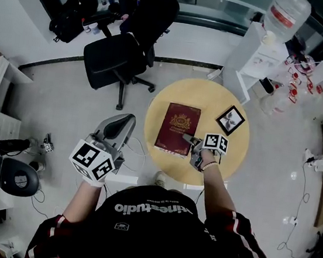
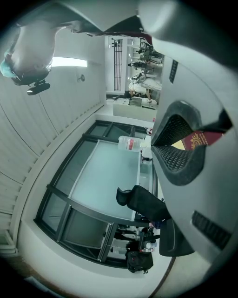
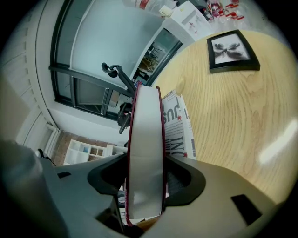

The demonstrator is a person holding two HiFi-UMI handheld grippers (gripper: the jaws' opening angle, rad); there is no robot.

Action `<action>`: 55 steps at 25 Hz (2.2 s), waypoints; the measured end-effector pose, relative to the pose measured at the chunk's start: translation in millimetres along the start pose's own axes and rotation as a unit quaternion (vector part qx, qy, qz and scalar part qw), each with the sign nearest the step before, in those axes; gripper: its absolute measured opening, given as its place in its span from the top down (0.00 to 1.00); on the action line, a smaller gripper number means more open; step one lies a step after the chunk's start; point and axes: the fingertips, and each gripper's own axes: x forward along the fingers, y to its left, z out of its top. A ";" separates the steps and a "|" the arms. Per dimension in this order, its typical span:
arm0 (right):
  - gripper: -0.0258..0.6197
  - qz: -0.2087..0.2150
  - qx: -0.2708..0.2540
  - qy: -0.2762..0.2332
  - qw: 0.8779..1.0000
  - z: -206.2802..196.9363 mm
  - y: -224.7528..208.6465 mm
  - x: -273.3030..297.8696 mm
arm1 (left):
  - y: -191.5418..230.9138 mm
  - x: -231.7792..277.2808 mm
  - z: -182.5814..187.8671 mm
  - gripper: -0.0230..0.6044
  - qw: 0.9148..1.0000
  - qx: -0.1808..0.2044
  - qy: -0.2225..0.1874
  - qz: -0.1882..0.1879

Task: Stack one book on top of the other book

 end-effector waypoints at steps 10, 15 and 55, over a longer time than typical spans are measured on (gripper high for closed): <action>0.51 -0.097 -0.075 -0.013 0.992 4.4 -17.4 -10.7 | -1.5 1.5 0.2 0.94 1.000 -0.004 0.004 -0.013; 0.51 -0.093 -0.086 -0.026 0.992 5.1 -11.4 -12.4 | -1.5 -0.5 -1.4 0.94 1.000 -0.001 0.004 -0.020; 0.58 -0.155 -0.283 -0.342 0.882 -12.2 168.0 -263.1 | -45.2 -41.4 40.5 0.94 0.995 0.017 -0.041 -0.092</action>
